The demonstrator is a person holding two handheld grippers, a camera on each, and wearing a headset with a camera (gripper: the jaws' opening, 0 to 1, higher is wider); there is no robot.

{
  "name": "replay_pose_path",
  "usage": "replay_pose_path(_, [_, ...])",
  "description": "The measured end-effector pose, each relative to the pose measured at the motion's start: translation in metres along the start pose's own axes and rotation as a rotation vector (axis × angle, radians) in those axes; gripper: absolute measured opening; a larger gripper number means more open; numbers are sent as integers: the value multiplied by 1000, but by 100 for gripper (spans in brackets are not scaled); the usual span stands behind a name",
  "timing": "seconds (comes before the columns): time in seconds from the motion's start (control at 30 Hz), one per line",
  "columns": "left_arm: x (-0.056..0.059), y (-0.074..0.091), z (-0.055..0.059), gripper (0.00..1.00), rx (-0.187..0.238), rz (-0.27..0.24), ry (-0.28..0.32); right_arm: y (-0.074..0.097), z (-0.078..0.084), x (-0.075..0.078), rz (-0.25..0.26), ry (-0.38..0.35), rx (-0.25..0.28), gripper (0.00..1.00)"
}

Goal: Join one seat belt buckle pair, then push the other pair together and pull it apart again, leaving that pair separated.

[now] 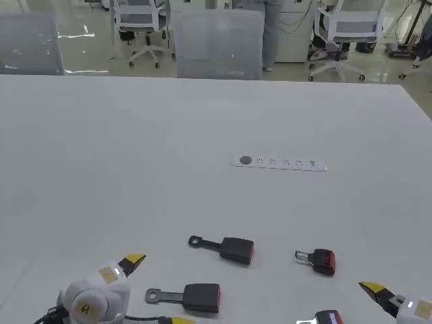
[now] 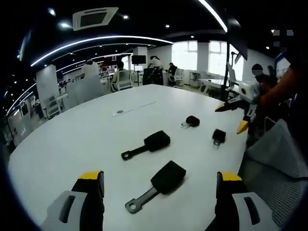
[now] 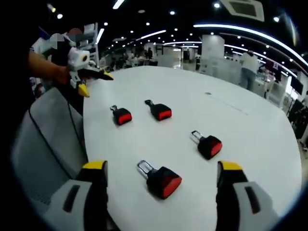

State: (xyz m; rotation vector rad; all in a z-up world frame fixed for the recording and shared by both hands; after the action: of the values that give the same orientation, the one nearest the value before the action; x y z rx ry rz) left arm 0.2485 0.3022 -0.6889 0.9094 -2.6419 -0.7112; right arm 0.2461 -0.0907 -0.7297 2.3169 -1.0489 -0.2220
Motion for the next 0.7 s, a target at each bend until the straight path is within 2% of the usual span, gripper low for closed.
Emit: replay_pose_path(0.7, [3, -4, 4, 100, -30, 24, -20, -3, 1, -1, -34, 18, -22, 94])
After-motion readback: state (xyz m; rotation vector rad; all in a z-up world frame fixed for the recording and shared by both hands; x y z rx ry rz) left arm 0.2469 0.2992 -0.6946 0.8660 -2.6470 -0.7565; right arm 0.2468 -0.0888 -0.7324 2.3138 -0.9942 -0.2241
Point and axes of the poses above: the centre of the closed fingertips' face, and the gripper's own axes: y roughly backward along the fingers, x roughly to its right, z roughly out of its underside, the point moved 9 cm from there along y, roughly backward along the fingers, and after that the axes turned 9 degrees about z, right-handed, at the moved point
